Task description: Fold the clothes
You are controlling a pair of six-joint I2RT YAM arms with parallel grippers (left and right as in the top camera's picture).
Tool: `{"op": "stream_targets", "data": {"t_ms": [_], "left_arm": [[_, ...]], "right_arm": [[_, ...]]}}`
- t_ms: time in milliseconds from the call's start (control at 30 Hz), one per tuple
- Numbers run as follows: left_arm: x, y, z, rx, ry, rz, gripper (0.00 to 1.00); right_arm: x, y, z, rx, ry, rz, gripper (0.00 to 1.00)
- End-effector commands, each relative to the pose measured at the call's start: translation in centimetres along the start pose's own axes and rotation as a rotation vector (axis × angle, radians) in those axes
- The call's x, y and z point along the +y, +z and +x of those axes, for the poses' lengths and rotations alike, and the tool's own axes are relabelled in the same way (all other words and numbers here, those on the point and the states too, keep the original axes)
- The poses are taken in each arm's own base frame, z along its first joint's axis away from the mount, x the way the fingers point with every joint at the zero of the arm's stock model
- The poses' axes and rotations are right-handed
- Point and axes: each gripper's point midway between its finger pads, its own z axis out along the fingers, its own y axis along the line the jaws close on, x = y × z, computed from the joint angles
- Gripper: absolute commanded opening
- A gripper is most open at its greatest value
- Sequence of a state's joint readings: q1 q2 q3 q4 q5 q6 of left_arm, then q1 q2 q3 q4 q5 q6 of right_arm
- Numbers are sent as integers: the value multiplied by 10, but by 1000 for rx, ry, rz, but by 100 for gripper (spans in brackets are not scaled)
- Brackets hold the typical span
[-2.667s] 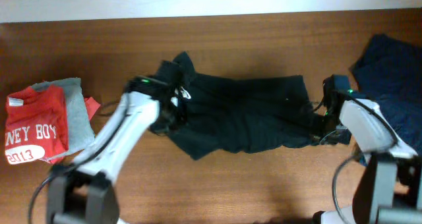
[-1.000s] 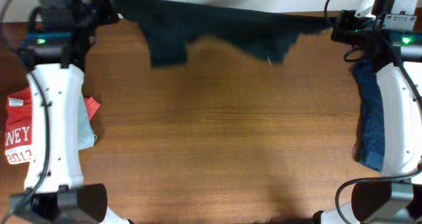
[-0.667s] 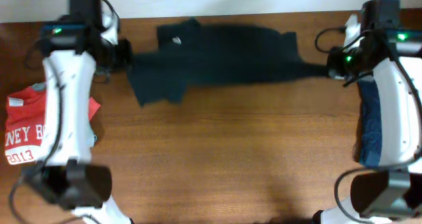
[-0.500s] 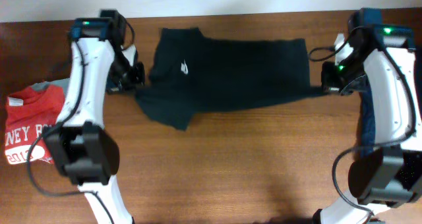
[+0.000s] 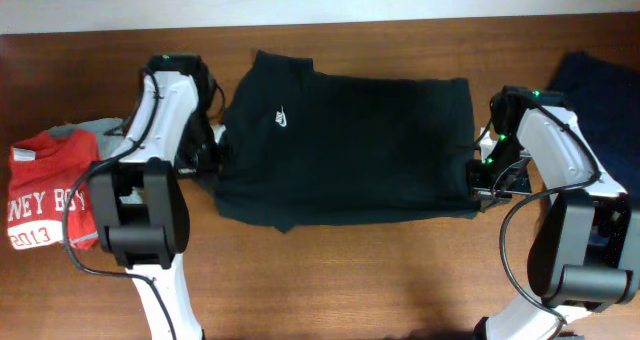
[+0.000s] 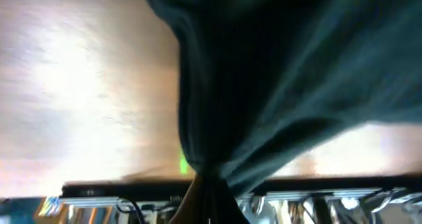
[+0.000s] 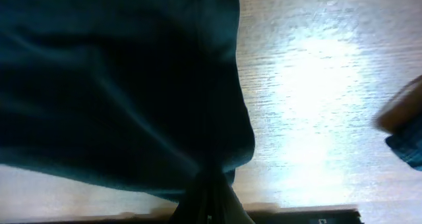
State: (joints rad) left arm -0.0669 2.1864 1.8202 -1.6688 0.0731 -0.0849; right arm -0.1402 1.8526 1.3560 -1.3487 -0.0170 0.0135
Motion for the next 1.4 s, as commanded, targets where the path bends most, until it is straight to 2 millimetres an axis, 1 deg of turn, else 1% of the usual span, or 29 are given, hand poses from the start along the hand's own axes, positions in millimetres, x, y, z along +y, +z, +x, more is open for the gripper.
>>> {"op": "stream_targets", "data": {"t_ms": [0, 33, 133, 200, 300, 400, 500, 667, 767, 867, 933, 967, 1133, 1200, 1267, 1367], "left_arm": [[-8, 19, 20, 93, 45, -24, 0], [-9, 27, 27, 129, 49, -32, 0], [-9, 41, 37, 178, 54, -42, 1], [-8, 46, 41, 182, 54, -43, 0], [-7, 50, 48, 155, 45, -41, 1], [-6, 44, 47, 91, 44, -31, 1], [-8, 32, 41, 0, 48, -21, 0], [-8, 17, 43, -75, 31, -16, 0], [-8, 9, 49, -105, 25, -11, 0], [-7, 12, 59, -77, 23, -11, 0], [-6, 16, 61, -66, 18, -12, 0], [-6, 16, 58, -78, 19, -11, 0], [-14, 9, 25, -220, -1, 24, 0], [-20, 5, 9, -284, 9, 52, 0], [-25, 2, 1, -319, 16, 78, 0], [-25, -4, -14, -384, -8, 93, 0]], "right_arm": [[-2, 1, 1, 1, 17, 1, 4], [-1, 1, 2, 2, 17, 1, 4], [-1, 1, 2, 2, 17, 1, 4], [-2, 1, 2, 1, 17, 1, 4], [-2, 1, 2, 4, 17, 1, 4], [-2, 1, 2, 3, 24, 1, 4], [-2, 1, 2, 4, 27, 1, 4], [-4, 1, 4, 11, 36, -1, 4], [-9, 1, 7, 23, 59, -7, 4], [-15, 3, 10, 34, 88, -12, 4], [-18, 5, 11, 39, 101, -15, 4], [-19, 5, 10, 34, 104, -17, 4], [-17, 5, -1, -13, 103, -28, 4], [-13, 4, -11, -49, 101, -55, 4], [-13, 4, -17, -74, 101, -56, 4], [-14, 3, -28, -120, 99, -55, 4]]}}
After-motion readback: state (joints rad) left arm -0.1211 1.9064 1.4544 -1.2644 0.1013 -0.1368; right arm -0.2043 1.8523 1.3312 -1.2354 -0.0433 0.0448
